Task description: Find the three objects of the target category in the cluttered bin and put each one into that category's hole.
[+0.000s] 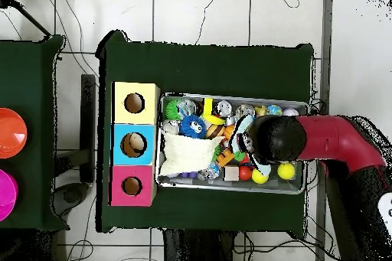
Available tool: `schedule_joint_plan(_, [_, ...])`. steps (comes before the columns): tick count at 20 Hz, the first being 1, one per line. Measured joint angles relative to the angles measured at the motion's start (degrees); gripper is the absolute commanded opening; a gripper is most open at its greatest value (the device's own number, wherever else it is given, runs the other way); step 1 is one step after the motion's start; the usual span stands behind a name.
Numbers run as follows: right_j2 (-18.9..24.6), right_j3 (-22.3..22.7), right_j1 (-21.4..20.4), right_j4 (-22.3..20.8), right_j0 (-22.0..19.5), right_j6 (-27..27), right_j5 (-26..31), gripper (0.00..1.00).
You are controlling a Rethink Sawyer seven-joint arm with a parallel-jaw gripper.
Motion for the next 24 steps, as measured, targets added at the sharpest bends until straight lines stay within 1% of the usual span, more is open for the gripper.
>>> schedule_joint_plan(8, [0.0, 0.1, -3.5, 2.3, 0.3, 0.0, 0.5, 0.0])
schedule_joint_plan(10, [0.0, 0.1, -5.0, 3.2, 0.5, 0.0, 1.2, 0.0])
schedule_joint_plan(17, [0.0, 0.1, -8.2, 5.1, 0.7, 0.0, 3.6, 0.0])
schedule_joint_plan(24, [0.0, 0.1, -10.5, 6.7, 0.8, 0.0, 6.0, 0.0])
